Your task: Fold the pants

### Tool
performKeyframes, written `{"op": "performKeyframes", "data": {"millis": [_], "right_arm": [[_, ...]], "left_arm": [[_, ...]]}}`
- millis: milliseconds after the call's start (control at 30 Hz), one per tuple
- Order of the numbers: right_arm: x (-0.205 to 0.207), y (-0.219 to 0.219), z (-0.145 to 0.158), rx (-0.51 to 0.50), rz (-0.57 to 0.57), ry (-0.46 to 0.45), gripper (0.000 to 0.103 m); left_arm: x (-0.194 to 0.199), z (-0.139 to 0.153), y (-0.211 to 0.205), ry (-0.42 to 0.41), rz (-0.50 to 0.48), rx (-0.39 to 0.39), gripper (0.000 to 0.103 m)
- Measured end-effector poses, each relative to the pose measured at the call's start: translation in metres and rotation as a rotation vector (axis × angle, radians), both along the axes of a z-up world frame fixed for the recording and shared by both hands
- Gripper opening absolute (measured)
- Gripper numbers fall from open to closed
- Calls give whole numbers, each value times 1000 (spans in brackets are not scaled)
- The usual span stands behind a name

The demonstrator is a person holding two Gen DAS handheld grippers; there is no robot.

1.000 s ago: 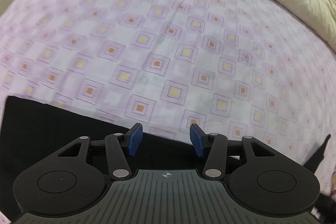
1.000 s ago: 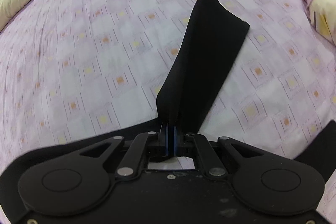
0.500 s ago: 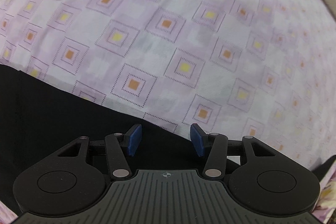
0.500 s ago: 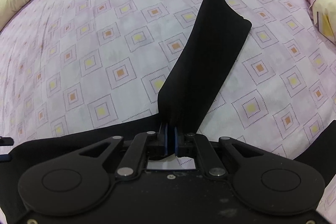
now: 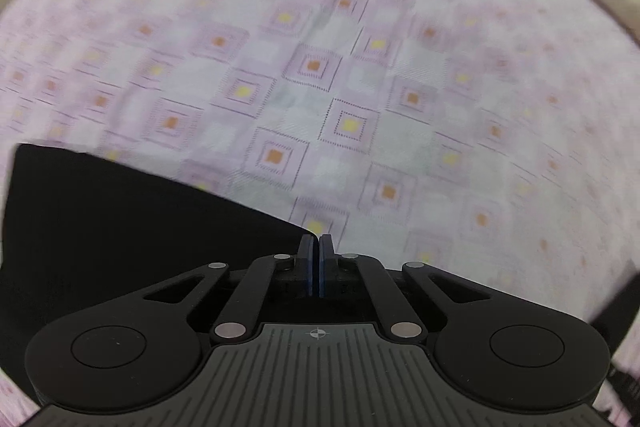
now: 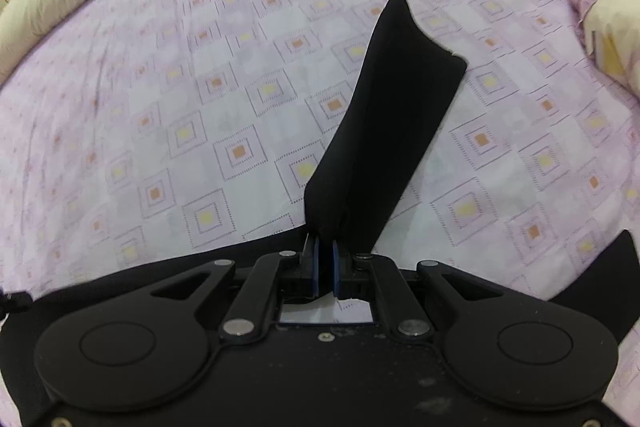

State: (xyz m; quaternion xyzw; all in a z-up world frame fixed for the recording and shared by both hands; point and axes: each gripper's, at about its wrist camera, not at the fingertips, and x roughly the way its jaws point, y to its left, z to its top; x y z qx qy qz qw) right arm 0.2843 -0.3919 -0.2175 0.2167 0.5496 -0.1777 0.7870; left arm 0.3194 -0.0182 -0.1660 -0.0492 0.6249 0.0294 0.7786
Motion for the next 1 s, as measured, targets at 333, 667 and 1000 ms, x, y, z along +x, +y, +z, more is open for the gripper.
{"op": "performKeyframes", "data": {"millis": [333,667,1000], "right_arm": [[-92,1,52,1,-14,-31,7],[-165,19,-2,-37,25,121,7],[-193,-3,-17,-78,47,154,10]], "left_arm": [[-147,69,23,-164,-68,-27,2],[-211,-3,35,2,-31,-19,2],[-204,-37,24,56,-21,27,2]]}}
